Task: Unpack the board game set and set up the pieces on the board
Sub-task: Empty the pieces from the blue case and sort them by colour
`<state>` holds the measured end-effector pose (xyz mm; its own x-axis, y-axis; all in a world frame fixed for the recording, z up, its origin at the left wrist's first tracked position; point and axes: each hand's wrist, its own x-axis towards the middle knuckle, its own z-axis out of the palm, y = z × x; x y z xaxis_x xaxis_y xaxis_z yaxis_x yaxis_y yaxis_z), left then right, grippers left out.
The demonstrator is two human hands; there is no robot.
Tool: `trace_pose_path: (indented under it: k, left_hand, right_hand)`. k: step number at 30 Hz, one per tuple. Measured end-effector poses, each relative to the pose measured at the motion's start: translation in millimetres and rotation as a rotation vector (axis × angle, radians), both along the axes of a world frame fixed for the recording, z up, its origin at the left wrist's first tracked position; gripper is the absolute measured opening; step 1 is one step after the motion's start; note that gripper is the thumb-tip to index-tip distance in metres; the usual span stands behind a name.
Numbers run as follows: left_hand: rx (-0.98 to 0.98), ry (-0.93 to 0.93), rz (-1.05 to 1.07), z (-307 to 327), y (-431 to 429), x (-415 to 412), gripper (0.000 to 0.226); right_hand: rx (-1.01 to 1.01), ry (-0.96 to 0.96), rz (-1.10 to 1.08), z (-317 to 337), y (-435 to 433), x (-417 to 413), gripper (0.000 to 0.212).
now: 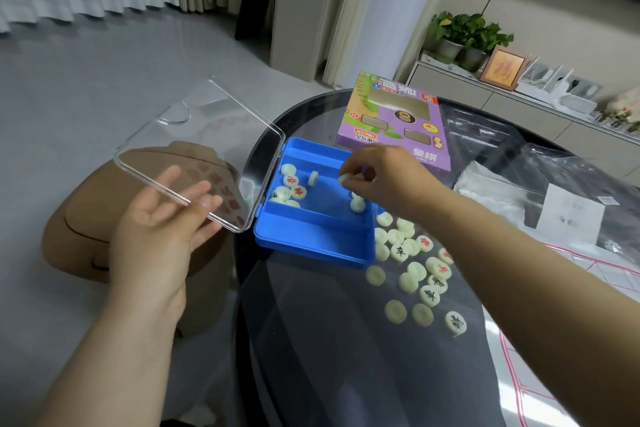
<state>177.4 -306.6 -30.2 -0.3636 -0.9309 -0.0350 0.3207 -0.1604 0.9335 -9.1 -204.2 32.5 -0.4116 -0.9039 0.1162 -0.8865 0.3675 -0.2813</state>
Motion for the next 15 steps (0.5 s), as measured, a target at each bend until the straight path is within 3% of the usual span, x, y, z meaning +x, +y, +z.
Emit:
trace_pose_path:
  k: [11, 15]
  left_hand:
    - [-0.001, 0.017, 0.026, 1, 4, -1, 0.051]
    - [-0.001, 0.02, 0.031, 2, 5, -1, 0.052]
  right_hand:
    - [0.249, 0.051, -0.026, -9, 82, 2, 0.027]
    - [0.2, 0.058, -0.022, 3, 76, 1, 0.027]
